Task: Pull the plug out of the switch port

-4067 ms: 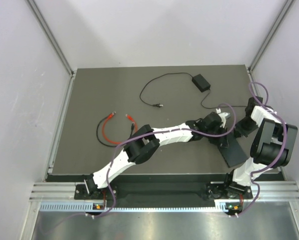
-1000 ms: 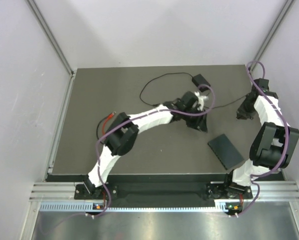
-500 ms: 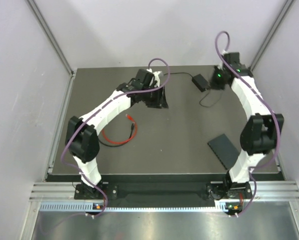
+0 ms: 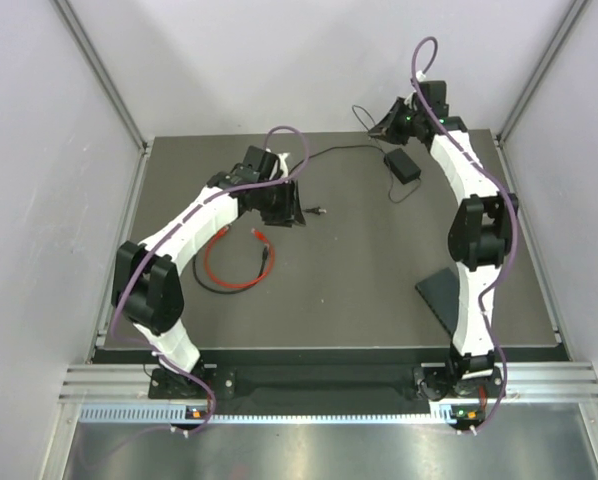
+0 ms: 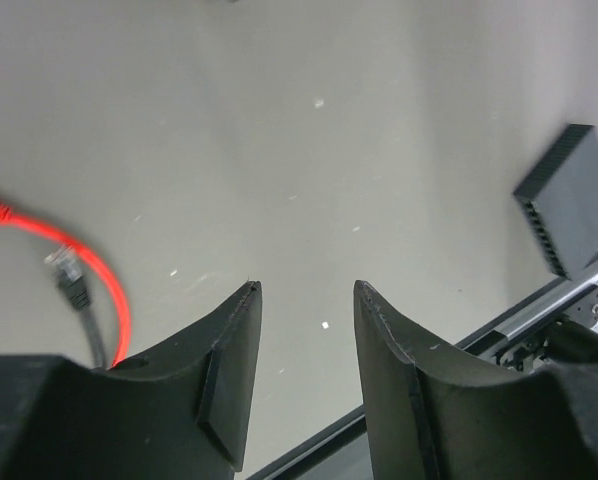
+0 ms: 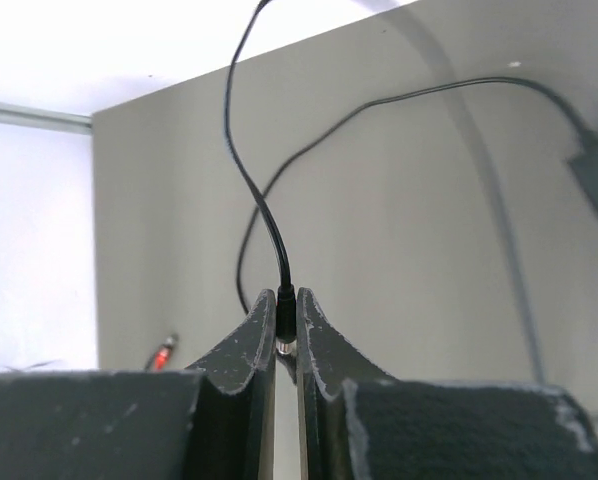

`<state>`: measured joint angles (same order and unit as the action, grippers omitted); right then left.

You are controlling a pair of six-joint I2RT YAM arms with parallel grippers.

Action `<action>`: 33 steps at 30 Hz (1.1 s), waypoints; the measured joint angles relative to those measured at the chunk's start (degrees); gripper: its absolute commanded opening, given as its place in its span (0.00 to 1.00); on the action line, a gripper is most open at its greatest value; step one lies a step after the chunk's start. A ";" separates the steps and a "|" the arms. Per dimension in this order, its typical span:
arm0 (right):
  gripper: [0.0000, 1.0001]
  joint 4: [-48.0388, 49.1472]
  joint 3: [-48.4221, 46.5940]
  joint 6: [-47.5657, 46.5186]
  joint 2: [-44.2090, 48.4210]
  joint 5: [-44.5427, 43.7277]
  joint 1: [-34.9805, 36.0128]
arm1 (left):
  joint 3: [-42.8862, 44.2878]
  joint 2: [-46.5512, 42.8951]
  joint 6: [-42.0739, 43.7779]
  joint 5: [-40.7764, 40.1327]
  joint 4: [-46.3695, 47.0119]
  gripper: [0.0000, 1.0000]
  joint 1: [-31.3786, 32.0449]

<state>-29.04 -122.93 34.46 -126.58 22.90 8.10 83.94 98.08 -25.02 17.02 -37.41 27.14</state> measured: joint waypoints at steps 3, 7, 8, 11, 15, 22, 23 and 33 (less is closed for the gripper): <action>0.05 3.54 -0.02 2.84 -3.19 0.76 0.07 | -1.27 -0.59 0.09 -0.13 -0.63 0.47 -1.16; 0.03 4.09 -0.09 5.14 -7.06 -1.64 -0.33 | -1.77 -1.46 0.35 -0.52 -0.98 0.47 -1.86; 0.03 3.96 -0.09 5.49 -7.74 -2.10 -0.46 | -1.88 -1.81 0.55 -0.70 -1.09 0.47 -1.97; 0.04 2.97 0.07 5.97 -9.07 -2.21 -1.16 | -2.56 -3.10 0.98 -1.57 -1.40 0.47 -2.12; 0.05 3.02 0.70 5.53 -9.07 -0.50 -0.79 | -3.72 -4.13 1.20 -1.95 -1.66 0.47 -2.71; 0.21 6.69 -1.75 7.08 -13.14 5.51 6.64 | -3.72 -4.07 1.18 -1.92 -1.75 0.47 -3.65; 0.24 7.17 -1.81 7.65 -14.01 6.29 7.96 | -3.72 -4.07 1.18 -1.92 -1.73 0.47 -3.65; 0.67 0.68 -1.99 5.81 -16.55 8.83 12.41 | -3.69 -4.07 2.08 -2.58 -2.89 0.47 -3.65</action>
<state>-28.36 -124.92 40.27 -143.13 31.73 20.51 80.25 94.02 -22.94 14.44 -40.29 23.49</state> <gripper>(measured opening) 0.645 0.470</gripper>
